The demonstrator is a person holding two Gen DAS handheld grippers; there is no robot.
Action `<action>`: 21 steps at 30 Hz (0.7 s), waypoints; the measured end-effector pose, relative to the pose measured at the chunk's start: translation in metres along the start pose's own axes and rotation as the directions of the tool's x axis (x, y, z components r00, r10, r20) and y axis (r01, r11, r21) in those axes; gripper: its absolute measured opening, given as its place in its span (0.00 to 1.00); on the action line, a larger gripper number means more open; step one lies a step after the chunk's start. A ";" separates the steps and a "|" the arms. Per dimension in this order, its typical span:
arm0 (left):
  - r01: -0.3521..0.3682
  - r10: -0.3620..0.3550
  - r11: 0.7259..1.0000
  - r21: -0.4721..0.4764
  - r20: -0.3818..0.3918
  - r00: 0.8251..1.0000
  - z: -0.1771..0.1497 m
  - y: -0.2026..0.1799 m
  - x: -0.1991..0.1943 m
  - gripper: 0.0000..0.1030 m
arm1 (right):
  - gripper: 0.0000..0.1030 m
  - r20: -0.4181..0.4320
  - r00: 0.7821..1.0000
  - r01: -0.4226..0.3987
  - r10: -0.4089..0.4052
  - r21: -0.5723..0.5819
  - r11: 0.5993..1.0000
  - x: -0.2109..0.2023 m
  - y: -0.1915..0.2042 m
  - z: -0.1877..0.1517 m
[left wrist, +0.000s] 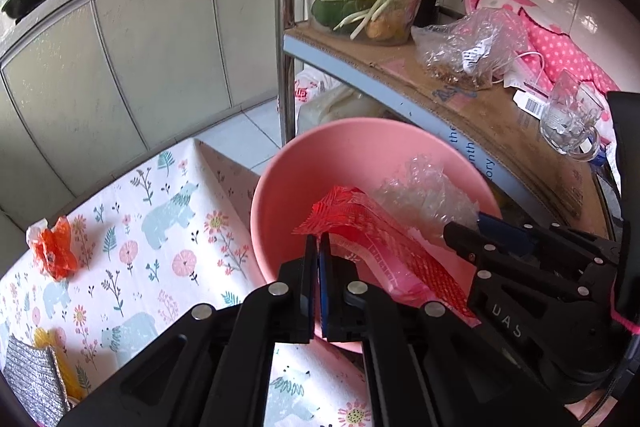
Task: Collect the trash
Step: 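Open both grippers to drop the bags into the pink bucket, then move both tools back over the table toward the remaining trash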
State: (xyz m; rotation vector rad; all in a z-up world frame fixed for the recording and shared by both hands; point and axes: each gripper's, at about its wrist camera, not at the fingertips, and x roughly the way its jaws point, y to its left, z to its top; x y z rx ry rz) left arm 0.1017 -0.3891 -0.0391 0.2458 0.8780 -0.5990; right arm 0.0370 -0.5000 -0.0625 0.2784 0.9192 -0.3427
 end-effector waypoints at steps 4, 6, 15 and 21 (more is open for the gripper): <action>0.004 -0.004 1.000 -0.018 -0.013 1.000 -0.001 0.004 0.000 0.05 | 0.25 0.000 1.000 0.007 -0.007 -0.004 1.000 -0.001 0.000 0.000; 0.003 -0.003 1.000 -0.018 -0.016 1.000 -0.001 0.004 -0.001 0.18 | 0.26 0.003 1.000 0.011 -0.011 -0.007 1.000 -0.002 0.000 -0.001; -0.002 0.002 0.999 -0.032 -0.006 1.000 -0.002 0.008 -0.013 0.28 | 0.35 0.050 0.998 0.025 -0.022 -0.042 0.999 -0.018 0.006 -0.002; 0.002 -0.002 0.999 -0.054 0.000 1.000 -0.005 0.015 -0.029 0.30 | 0.35 0.103 0.994 0.027 -0.020 -0.066 0.997 -0.040 0.015 -0.001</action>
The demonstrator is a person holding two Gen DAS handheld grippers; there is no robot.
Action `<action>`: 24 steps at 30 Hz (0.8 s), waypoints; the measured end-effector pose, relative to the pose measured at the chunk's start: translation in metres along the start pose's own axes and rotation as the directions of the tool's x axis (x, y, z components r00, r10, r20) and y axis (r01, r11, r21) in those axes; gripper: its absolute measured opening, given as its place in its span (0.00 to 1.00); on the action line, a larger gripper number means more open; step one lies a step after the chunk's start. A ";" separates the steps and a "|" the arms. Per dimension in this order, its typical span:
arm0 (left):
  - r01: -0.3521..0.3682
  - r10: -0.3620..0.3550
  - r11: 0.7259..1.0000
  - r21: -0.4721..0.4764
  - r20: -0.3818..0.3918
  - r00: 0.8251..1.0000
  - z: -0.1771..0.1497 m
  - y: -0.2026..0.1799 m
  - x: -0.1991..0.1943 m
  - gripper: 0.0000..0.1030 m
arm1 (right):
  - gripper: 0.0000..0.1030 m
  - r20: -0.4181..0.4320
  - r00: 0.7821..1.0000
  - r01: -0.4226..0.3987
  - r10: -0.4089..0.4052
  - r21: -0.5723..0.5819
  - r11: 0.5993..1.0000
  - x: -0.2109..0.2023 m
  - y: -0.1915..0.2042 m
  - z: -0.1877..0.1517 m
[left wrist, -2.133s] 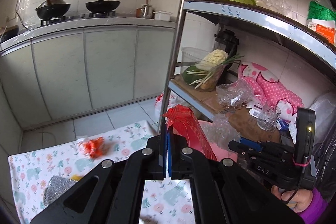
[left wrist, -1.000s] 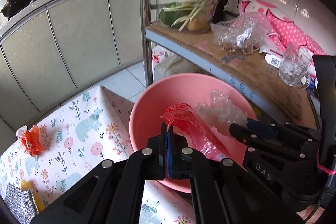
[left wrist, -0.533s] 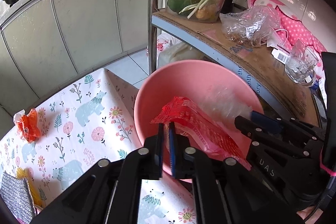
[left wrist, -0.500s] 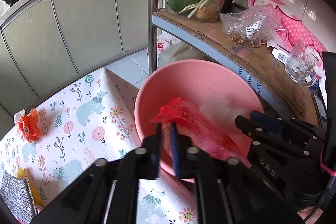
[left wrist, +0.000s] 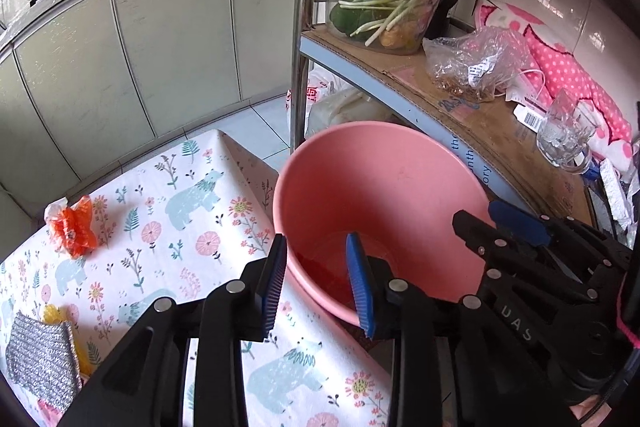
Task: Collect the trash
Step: 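Move both tools back over the table toward the remaining trash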
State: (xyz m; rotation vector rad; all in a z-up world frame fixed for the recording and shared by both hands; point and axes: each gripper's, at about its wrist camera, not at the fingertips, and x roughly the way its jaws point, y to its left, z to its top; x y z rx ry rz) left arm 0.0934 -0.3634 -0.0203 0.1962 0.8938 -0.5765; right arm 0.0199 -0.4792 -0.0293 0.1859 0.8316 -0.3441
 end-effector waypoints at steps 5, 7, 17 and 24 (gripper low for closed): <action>0.001 -0.001 1.000 -0.016 0.015 1.000 -0.004 0.006 -0.017 0.30 | 0.35 0.039 0.999 -0.007 0.008 -0.011 1.000 -0.020 0.007 0.002; 0.003 -0.002 1.000 -0.019 0.023 1.000 -0.006 0.007 -0.024 0.30 | 0.36 0.053 0.999 -0.012 0.013 -0.017 1.000 -0.027 0.011 0.002; 0.001 0.001 0.999 -0.039 0.067 0.998 -0.024 0.022 -0.066 0.30 | 0.43 0.094 0.995 -0.036 0.039 -0.041 0.999 -0.056 0.027 -0.003; -0.018 0.022 0.999 -0.044 0.098 0.995 -0.037 0.035 -0.095 0.30 | 0.43 0.096 0.993 -0.059 0.066 -0.080 0.995 -0.070 0.045 -0.013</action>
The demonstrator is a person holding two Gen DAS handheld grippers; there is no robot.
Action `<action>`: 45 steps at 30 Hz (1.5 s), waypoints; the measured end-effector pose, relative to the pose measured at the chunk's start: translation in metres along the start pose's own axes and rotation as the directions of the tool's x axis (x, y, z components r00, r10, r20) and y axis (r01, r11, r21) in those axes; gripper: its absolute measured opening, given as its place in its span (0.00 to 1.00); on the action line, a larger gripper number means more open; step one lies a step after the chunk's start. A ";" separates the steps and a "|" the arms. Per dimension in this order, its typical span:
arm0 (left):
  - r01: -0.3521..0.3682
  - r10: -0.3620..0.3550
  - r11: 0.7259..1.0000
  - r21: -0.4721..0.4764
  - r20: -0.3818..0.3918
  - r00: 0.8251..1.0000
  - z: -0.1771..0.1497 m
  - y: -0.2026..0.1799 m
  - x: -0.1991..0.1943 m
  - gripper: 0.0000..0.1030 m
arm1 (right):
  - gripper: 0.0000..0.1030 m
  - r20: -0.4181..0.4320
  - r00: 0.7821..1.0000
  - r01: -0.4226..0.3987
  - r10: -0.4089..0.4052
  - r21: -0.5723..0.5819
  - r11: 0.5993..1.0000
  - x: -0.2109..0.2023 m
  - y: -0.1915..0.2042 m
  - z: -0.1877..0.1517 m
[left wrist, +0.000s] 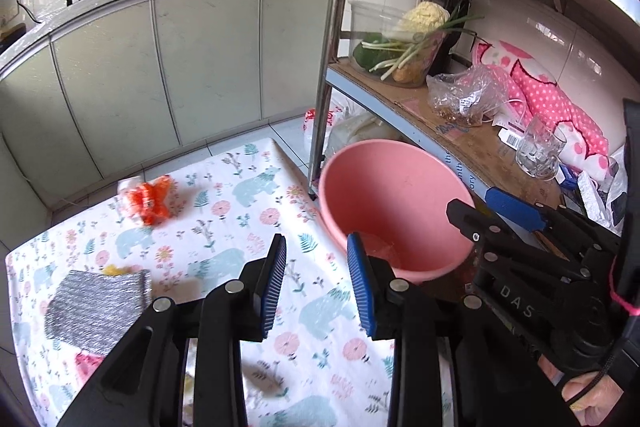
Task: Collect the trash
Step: 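Move both tools back over the table toward the remaining trash, then grasp the clear plastic bag with the left gripper while the right grasps the steel wool ball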
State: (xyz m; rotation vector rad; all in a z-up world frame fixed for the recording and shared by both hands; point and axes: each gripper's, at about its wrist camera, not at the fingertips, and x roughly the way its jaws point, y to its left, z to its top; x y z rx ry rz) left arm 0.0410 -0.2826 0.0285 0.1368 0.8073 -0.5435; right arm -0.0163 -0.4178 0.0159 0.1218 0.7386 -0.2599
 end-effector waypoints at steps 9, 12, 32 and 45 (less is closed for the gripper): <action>-0.061 0.061 0.998 0.019 0.038 0.997 -0.020 0.026 -0.045 0.30 | 0.43 -0.015 0.998 -0.068 0.067 -0.042 0.997 -0.013 0.023 -0.014; -0.084 0.084 0.996 0.009 0.045 0.995 -0.031 0.038 -0.060 0.43 | 0.43 -0.032 0.995 -0.097 0.095 -0.064 0.993 -0.016 0.034 -0.023; -0.204 0.200 0.953 -0.223 -0.043 0.979 -0.144 0.131 -0.115 0.46 | 0.43 -0.207 0.877 -0.463 0.433 -0.127 0.877 -0.039 0.109 -0.079; -0.204 0.175 0.945 -0.254 -0.133 0.975 -0.185 0.136 -0.090 0.47 | 0.52 -0.370 0.800 -0.557 0.473 -0.162 0.815 -0.028 0.152 -0.108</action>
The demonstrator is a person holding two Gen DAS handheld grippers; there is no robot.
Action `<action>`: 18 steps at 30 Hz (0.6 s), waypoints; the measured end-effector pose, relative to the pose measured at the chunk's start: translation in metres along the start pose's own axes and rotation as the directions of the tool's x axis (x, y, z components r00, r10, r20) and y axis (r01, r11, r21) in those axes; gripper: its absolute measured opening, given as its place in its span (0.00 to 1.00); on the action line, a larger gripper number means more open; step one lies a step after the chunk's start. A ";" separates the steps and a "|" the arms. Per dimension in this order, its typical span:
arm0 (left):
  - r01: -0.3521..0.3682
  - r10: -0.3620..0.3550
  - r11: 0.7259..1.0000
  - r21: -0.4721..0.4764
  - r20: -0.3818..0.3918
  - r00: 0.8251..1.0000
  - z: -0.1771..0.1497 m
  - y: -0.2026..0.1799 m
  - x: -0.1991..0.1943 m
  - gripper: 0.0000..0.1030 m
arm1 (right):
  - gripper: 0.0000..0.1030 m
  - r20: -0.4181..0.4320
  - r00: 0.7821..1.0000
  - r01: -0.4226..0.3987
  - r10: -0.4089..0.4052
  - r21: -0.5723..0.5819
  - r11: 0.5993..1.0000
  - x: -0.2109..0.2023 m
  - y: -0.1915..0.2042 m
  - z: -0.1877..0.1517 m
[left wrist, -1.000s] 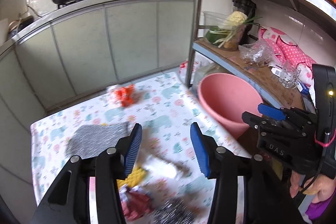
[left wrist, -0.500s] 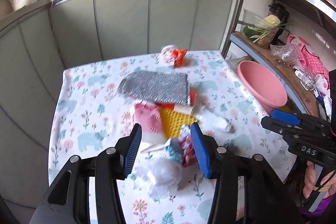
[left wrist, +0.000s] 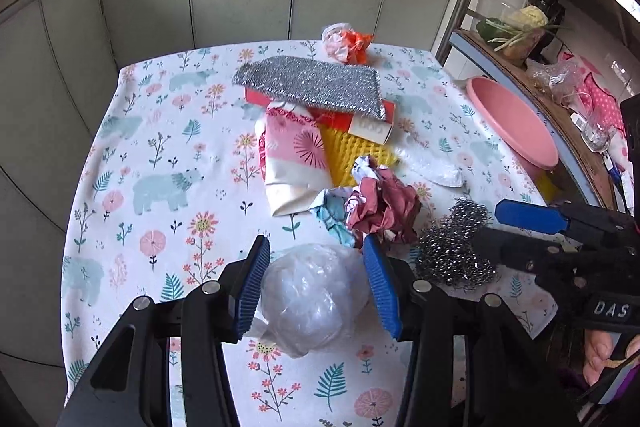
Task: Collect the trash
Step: 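Grasp the clear plastic bag with the left gripper while the right grasps the steel wool ball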
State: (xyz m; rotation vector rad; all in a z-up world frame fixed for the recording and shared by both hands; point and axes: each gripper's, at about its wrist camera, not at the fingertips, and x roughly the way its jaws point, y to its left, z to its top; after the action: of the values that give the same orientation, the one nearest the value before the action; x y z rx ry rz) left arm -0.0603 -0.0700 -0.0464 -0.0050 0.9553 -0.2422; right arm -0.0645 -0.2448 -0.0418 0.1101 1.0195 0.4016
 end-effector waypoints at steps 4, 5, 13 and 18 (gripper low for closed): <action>0.001 -0.001 1.000 -0.009 -0.009 1.000 -0.005 0.004 0.003 0.48 | 0.52 -0.044 0.999 0.019 -0.020 -0.019 1.000 0.015 0.008 -0.003; 0.000 0.000 1.000 -0.010 -0.007 1.000 -0.006 0.004 0.002 0.48 | 0.52 -0.053 0.998 0.027 -0.028 -0.024 0.999 0.019 0.010 -0.003; -0.017 0.017 1.000 -0.026 -0.008 1.000 -0.011 0.011 -0.002 0.49 | 0.52 -0.035 0.995 0.092 -0.095 -0.087 0.992 0.025 0.023 -0.005; -0.034 0.034 0.999 -0.030 -0.014 0.999 -0.014 0.016 -0.004 0.49 | 0.52 -0.052 0.993 0.101 -0.107 -0.105 0.989 0.031 0.024 -0.005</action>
State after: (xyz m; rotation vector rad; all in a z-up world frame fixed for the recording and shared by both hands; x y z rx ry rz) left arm -0.0707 -0.0523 -0.0524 -0.0149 0.9717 -0.1965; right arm -0.0611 -0.2110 -0.0631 -0.0466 1.0544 0.3620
